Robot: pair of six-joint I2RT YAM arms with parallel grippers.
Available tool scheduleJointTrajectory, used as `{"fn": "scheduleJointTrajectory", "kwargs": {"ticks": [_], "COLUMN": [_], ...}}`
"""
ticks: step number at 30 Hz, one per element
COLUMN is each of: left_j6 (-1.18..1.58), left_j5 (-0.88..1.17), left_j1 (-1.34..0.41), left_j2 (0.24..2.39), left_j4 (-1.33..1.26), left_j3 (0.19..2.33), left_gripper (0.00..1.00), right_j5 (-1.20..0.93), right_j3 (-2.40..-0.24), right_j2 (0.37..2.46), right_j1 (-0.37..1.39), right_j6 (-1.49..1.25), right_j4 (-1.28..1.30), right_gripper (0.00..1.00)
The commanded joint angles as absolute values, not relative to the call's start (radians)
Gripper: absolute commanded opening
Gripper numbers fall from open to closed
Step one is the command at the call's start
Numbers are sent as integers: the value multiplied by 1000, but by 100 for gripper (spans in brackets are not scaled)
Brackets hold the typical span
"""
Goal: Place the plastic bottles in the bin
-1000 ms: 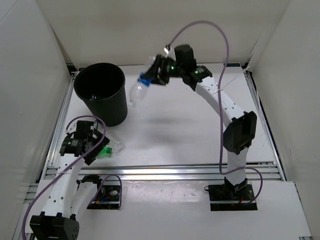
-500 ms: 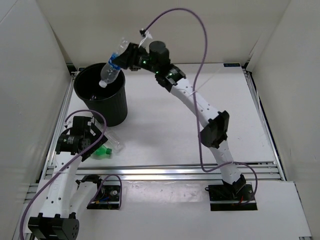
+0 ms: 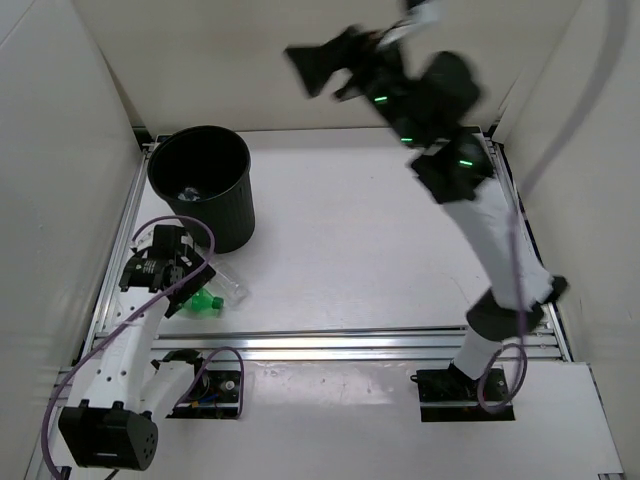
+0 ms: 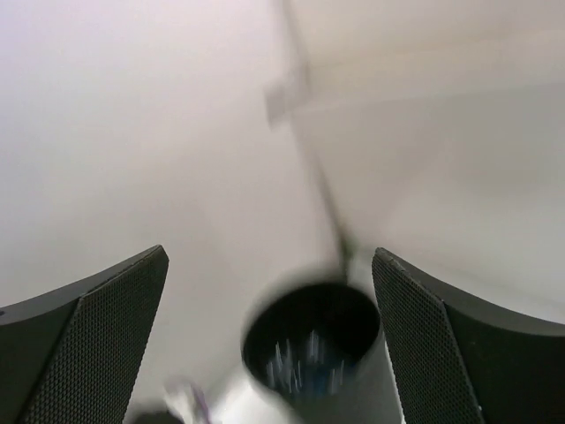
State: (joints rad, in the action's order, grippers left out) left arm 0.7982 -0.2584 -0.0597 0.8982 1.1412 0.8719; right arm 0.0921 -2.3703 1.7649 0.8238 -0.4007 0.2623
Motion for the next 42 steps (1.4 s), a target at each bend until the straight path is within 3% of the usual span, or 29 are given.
{"fn": "scheduleJointTrajectory", "kwargs": {"ticks": [1,8,13,21,23,24,30,35,38,42], "left_j6": [882,1014,1034,1012,1003,1003,1095,1095,1111,1101], "left_j5": [-258,-303,-353,-262,-253,-253,-299,-255,-245,-175], "left_j1": [-48,64,97,143,143,143,155,155,155,155], "left_j2": [932,956,965,995,996,982,829,746,746,810], "left_j4": [1059,1028,945,732,732,754,986,1028,1040,859], "left_j3": [822,761,692,537,537,537,708,918,1087,1187], "left_gripper": [100,100,100,100,94,80,73,58,58,61], "right_j5": [249,236,164,137,127,127,127,91,66,54], "right_j3": [-2438,-2159,-2114,-2123,-2123,-2123,-2114,-2126,-2137,-2137], "right_j2": [1666,1444,1420,1411,1411,1411,1411,1433,1442,1451], "right_j1": [811,844,844,844,844,844,844,844,844,844], "right_j6": [-250,-413,-426,-416,-416,-416,-416,-416,-416,-426], "right_j4": [416,644,774,813,822,822,822,822,822,822], "right_gripper": [100,100,100,100,100,100,100,100,100,100]}}
